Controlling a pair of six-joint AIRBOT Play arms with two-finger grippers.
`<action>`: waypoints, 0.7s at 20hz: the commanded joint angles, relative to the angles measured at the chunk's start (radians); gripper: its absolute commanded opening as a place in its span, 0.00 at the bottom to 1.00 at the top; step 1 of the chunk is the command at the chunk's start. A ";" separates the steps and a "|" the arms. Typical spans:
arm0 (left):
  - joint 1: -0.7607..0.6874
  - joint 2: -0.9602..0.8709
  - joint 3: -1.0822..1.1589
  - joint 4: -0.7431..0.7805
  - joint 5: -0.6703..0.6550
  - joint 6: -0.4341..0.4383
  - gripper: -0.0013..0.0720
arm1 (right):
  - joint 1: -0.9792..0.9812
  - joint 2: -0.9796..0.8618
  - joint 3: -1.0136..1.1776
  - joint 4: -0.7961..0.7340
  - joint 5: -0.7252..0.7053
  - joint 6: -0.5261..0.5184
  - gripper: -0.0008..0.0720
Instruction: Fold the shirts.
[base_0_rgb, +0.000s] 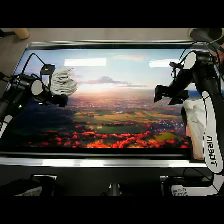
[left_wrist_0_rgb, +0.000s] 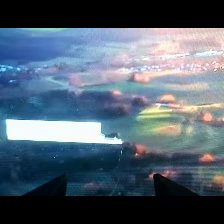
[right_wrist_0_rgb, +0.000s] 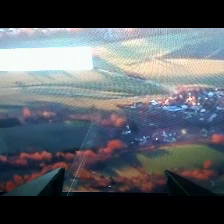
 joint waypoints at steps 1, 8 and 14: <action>0.000 0.000 0.000 0.000 0.000 0.000 0.84 | 0.001 -0.001 0.001 0.000 0.000 0.000 0.94; 0.000 0.000 0.000 0.000 0.000 0.000 0.84 | 0.001 -0.001 0.001 0.000 0.000 0.000 0.94; 0.000 0.000 -0.001 -0.002 0.009 -0.011 0.84 | 0.001 -0.001 0.001 0.000 0.000 0.000 0.94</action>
